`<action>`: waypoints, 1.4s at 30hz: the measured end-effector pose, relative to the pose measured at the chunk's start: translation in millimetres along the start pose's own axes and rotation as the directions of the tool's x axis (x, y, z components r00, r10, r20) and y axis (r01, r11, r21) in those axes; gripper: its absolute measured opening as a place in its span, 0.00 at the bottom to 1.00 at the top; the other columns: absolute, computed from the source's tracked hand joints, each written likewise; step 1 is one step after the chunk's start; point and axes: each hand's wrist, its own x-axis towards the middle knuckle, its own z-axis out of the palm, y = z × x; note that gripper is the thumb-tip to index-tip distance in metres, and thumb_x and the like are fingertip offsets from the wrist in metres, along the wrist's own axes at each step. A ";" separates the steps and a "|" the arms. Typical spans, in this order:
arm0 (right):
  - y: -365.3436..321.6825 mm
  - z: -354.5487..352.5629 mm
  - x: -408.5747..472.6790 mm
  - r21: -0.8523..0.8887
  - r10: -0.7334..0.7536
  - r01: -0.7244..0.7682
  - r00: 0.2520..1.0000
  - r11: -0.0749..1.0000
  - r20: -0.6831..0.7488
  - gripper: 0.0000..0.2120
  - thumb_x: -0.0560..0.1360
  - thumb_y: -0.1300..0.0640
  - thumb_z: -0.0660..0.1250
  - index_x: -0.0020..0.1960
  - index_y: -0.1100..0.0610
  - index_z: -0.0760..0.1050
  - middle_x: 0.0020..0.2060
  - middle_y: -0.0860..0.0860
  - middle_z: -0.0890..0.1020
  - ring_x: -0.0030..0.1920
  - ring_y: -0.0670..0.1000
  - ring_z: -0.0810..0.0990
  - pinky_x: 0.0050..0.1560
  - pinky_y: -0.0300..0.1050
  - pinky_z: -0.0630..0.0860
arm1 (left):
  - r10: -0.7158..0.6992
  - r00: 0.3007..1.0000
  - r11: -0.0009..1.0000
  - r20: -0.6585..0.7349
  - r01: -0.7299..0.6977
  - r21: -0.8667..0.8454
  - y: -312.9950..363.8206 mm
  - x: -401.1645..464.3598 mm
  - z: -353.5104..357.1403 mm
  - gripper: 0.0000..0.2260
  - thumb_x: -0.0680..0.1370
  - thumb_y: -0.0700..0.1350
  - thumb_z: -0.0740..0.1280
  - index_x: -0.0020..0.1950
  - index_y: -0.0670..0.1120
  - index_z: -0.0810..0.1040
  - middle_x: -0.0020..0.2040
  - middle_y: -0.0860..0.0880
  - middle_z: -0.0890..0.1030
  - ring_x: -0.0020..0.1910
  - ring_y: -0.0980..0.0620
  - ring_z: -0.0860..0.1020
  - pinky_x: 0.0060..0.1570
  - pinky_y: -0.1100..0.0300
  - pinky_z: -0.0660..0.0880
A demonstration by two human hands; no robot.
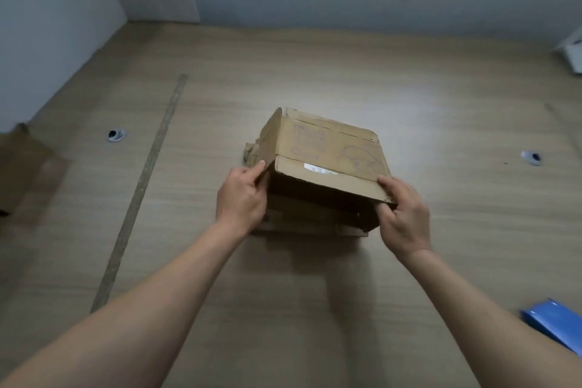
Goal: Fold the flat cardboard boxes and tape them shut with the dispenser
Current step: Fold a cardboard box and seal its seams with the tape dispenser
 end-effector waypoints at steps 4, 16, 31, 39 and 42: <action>-24.9 -53.2 21.8 0.098 0.054 -0.038 0.986 0.994 -0.157 0.17 0.71 0.65 0.64 0.55 0.57 0.84 0.50 0.55 0.84 0.52 0.54 0.81 0.55 0.40 0.72 | -0.007 0.991 0.998 -0.131 0.015 0.061 69.1 -14.6 -29.6 0.14 0.83 0.49 0.59 0.53 0.41 0.79 0.47 0.40 0.80 0.42 0.42 0.73 0.40 0.56 0.62; 15.6 -224.1 16.1 -0.043 0.281 -0.278 0.932 0.960 0.230 0.07 0.73 0.65 0.64 0.40 0.64 0.80 0.34 0.60 0.78 0.33 0.58 0.77 0.30 0.44 0.73 | -0.183 0.963 0.982 0.199 0.168 0.088 188.7 -132.4 -14.7 0.15 0.72 0.34 0.60 0.57 0.47 0.71 0.52 0.45 0.77 0.53 0.43 0.76 0.53 0.45 0.78; 98.1 -166.3 -102.6 -0.064 0.511 -0.512 0.824 0.857 0.246 0.18 0.70 0.55 0.76 0.34 0.55 0.66 0.30 0.51 0.73 0.34 0.55 0.73 0.34 0.47 0.68 | -0.333 0.890 0.915 0.312 0.225 0.335 135.1 -194.1 74.6 0.12 0.78 0.40 0.62 0.59 0.46 0.65 0.44 0.48 0.75 0.44 0.49 0.77 0.46 0.50 0.80; 94.1 -159.6 -105.9 -0.207 0.508 -0.469 0.833 0.859 0.218 0.18 0.70 0.54 0.74 0.29 0.55 0.66 0.25 0.51 0.73 0.30 0.55 0.73 0.33 0.47 0.67 | -0.281 0.918 0.930 0.280 0.189 0.315 127.7 -199.4 73.2 0.11 0.76 0.39 0.64 0.54 0.49 0.66 0.43 0.50 0.74 0.45 0.48 0.75 0.42 0.53 0.75; 97.6 -153.1 -114.6 -0.205 0.509 -0.475 0.846 0.856 0.162 0.18 0.71 0.53 0.72 0.29 0.56 0.68 0.25 0.52 0.74 0.32 0.55 0.74 0.34 0.49 0.70 | -0.293 0.915 0.926 0.275 0.200 0.321 125.9 -207.1 76.1 0.11 0.75 0.39 0.63 0.53 0.49 0.65 0.42 0.49 0.74 0.43 0.47 0.74 0.41 0.52 0.73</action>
